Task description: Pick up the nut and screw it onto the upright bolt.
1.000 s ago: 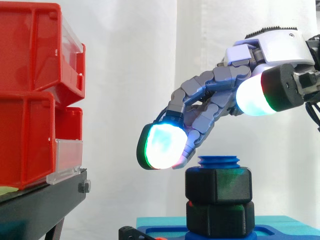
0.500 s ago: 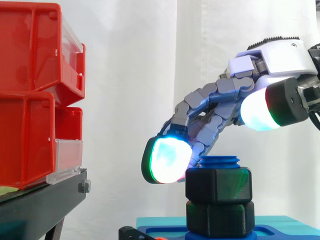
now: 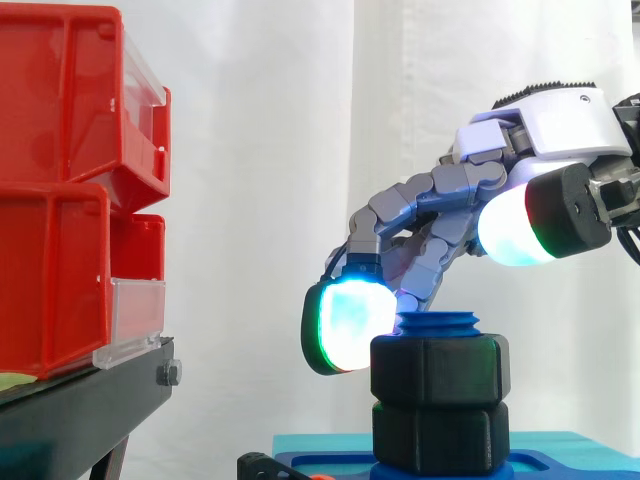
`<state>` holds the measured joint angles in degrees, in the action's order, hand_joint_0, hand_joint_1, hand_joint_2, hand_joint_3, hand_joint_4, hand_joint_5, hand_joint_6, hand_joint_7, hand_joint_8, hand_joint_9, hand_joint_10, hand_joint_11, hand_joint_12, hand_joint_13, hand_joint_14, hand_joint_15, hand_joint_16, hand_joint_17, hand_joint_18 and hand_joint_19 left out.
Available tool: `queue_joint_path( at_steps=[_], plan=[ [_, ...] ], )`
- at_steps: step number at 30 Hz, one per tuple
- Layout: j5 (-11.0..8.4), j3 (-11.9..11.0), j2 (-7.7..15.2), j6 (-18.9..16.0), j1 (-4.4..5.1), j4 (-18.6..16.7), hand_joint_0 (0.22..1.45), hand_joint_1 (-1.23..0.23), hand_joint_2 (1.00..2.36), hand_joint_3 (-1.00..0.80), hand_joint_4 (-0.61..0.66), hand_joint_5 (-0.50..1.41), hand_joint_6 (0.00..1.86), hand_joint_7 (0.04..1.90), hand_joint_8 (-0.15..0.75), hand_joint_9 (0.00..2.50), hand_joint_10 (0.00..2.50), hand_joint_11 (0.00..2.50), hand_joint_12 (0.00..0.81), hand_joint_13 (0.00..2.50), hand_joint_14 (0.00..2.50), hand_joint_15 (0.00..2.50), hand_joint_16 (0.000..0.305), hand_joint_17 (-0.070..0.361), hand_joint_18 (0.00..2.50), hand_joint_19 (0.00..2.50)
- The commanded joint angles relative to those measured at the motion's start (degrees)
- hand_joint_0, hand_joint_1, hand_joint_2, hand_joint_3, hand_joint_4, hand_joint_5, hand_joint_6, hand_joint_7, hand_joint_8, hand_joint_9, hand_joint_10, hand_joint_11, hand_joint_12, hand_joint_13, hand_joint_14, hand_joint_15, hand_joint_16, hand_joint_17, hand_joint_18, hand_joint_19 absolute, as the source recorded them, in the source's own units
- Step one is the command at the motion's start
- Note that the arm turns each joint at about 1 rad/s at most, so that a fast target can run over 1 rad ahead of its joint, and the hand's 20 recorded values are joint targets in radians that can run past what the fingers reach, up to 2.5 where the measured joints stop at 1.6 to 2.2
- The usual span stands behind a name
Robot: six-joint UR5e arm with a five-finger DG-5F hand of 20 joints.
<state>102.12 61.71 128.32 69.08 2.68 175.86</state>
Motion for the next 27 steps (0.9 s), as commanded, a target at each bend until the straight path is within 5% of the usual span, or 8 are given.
queue_joint_path(
  at_steps=[1, 18, 27],
  plan=[
    [0.19, -0.01, 0.00, 0.00, -0.30, 0.01, 0.51, -0.34, 1.00, -0.50, 0.24, -0.06, 0.50, 1.13, 0.260, 0.75, 0.00, 0.00, 0.276, 0.42, 0.00, 0.00, 0.029, 0.065, 0.00, 0.00],
    [0.36, -0.01, -0.09, 0.18, -1.71, -0.16, 0.51, -0.34, 1.00, -0.50, 0.11, 0.06, 0.50, 1.38, 0.259, 1.14, 0.00, 0.00, 0.217, 0.68, 0.00, 0.00, 0.019, 0.042, 0.30, 0.00],
    [0.80, -0.54, -0.09, 0.18, -2.06, -0.43, 0.49, -0.30, 1.00, -0.50, 0.24, -0.08, 0.50, 0.94, 0.246, 0.96, 0.00, 0.00, 0.258, 0.52, 0.00, 0.00, 0.027, 0.062, 0.10, 0.00]
  ],
)
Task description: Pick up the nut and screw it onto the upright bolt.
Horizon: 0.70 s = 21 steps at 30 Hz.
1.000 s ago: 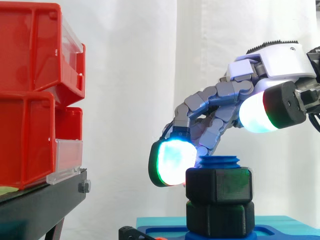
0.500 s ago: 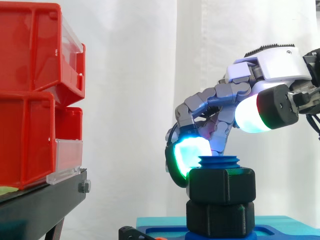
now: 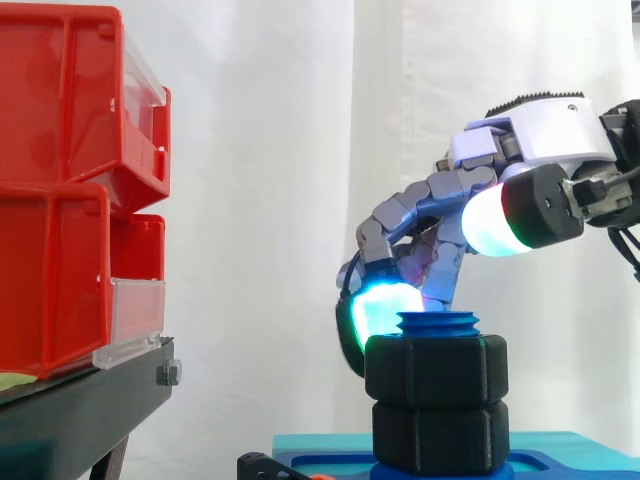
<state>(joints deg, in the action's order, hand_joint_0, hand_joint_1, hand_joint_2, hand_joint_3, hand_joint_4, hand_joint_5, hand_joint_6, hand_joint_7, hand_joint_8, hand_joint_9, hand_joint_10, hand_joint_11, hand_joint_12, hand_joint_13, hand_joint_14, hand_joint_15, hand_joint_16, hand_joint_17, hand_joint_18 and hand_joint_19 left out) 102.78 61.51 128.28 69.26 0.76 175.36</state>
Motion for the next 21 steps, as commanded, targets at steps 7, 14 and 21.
queue_joint_path(
  at_steps=[7, 14, 21],
  plan=[
    [0.49, -2.10, 0.04, 0.53, -0.49, 1.12, 0.48, -0.29, 1.00, -0.50, 0.18, -0.15, 0.50, 0.76, 0.236, 0.79, 0.00, 0.00, 0.277, 0.42, 0.00, 0.00, 0.032, 0.072, 0.00, 0.00],
    [0.05, -2.10, 0.04, 0.53, 0.47, 1.12, 0.47, -0.27, 1.00, -0.50, 0.12, -0.20, 0.50, 0.61, 0.205, 0.56, 0.00, 0.00, 0.290, 0.25, 0.00, 0.00, 0.037, 0.083, 0.00, 0.00],
    [-1.36, -1.04, 0.04, 0.35, 1.88, 0.95, 0.46, -0.24, 1.00, -0.50, 0.07, -0.22, 0.50, 0.56, 0.179, 0.29, 0.00, 0.00, 0.301, 0.06, 0.00, 0.00, 0.040, 0.090, 0.00, 0.00]
  ],
)
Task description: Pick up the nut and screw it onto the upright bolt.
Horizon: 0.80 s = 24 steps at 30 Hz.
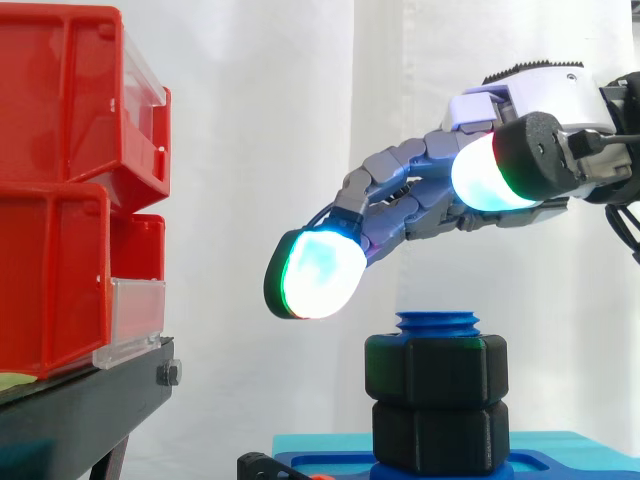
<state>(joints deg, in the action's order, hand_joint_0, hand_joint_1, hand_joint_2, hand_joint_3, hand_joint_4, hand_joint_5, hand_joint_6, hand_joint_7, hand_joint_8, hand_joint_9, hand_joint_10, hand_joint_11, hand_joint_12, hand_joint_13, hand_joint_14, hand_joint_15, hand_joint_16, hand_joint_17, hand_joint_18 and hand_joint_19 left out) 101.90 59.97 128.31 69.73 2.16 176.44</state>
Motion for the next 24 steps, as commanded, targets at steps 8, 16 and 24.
queue_joint_path(
  at_steps=[8, 16, 24],
  plan=[
    [-0.47, 0.50, -0.07, 0.14, 0.92, 0.05, 0.46, -0.23, 1.00, -0.50, 0.14, -0.19, 0.50, 0.66, 0.200, 0.32, 0.00, 0.00, 0.305, 0.06, 0.00, 0.00, 0.040, 0.091, 0.00, 0.00],
    [-0.56, 0.59, 0.01, 2.34, 0.92, 0.14, 0.48, -0.25, 1.00, -0.50, 0.20, -0.14, 0.50, 0.74, 0.222, 0.44, 0.00, 0.00, 0.299, 0.15, 0.00, 0.00, 0.038, 0.086, 0.00, 0.00],
    [-0.56, 0.59, 0.01, 2.25, 0.92, 0.14, 0.49, -0.26, 1.00, -0.50, 0.25, -0.10, 0.50, 0.81, 0.238, 0.55, 0.00, 0.00, 0.292, 0.22, 0.00, 0.00, 0.037, 0.083, 0.00, 0.00]
  ],
)
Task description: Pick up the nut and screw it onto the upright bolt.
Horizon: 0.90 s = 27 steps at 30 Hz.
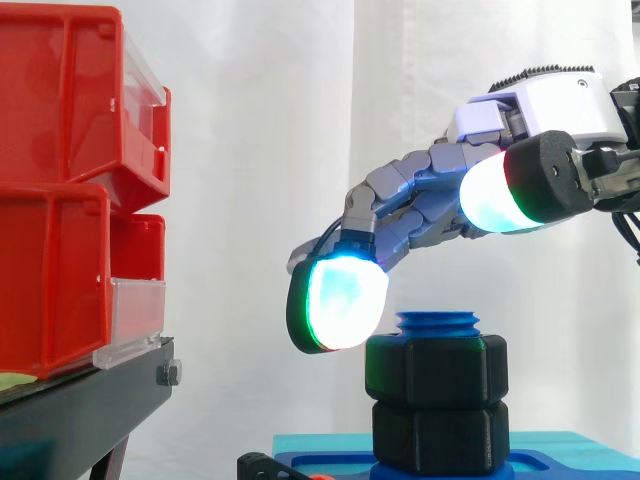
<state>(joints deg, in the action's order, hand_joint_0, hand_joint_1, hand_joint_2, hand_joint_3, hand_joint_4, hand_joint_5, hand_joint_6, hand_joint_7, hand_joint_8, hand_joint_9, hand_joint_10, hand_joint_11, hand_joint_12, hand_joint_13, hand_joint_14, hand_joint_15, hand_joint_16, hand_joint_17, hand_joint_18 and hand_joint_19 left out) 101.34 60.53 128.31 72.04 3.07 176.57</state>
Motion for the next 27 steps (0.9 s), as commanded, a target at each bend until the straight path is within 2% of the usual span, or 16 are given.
queue_joint_path(
  at_steps=[1, 11, 21, 27],
  plan=[
    [0.00, 0.02, 0.01, -0.05, 0.01, 0.00, 0.49, -0.26, 1.00, -0.50, 0.26, -0.10, 0.50, 0.83, 0.239, 0.57, 0.00, 0.00, 0.289, 0.23, 0.00, 0.00, 0.037, 0.082, 0.00, 0.00],
    [0.08, 0.02, 0.01, -0.05, -0.25, 0.44, 0.50, -0.29, 1.00, -0.50, 0.29, -0.05, 0.50, 0.93, 0.243, 0.69, 0.00, 0.00, 0.275, 0.33, 0.00, 0.00, 0.034, 0.076, 0.00, 0.00],
    [0.26, 0.11, -0.07, -0.05, -0.69, 0.35, 0.50, -0.29, 1.00, -0.50, 0.29, -0.04, 0.50, 0.95, 0.241, 0.71, 0.00, 0.00, 0.273, 0.34, 0.00, 0.00, 0.033, 0.074, 0.00, 0.00],
    [0.35, 0.02, -0.07, -0.05, -1.04, 0.18, 0.51, -0.30, 1.00, -0.50, 0.25, 0.00, 0.50, 1.07, 0.245, 0.80, 0.00, 0.00, 0.263, 0.39, 0.00, 0.00, 0.031, 0.069, 0.00, 0.00]
  ],
)
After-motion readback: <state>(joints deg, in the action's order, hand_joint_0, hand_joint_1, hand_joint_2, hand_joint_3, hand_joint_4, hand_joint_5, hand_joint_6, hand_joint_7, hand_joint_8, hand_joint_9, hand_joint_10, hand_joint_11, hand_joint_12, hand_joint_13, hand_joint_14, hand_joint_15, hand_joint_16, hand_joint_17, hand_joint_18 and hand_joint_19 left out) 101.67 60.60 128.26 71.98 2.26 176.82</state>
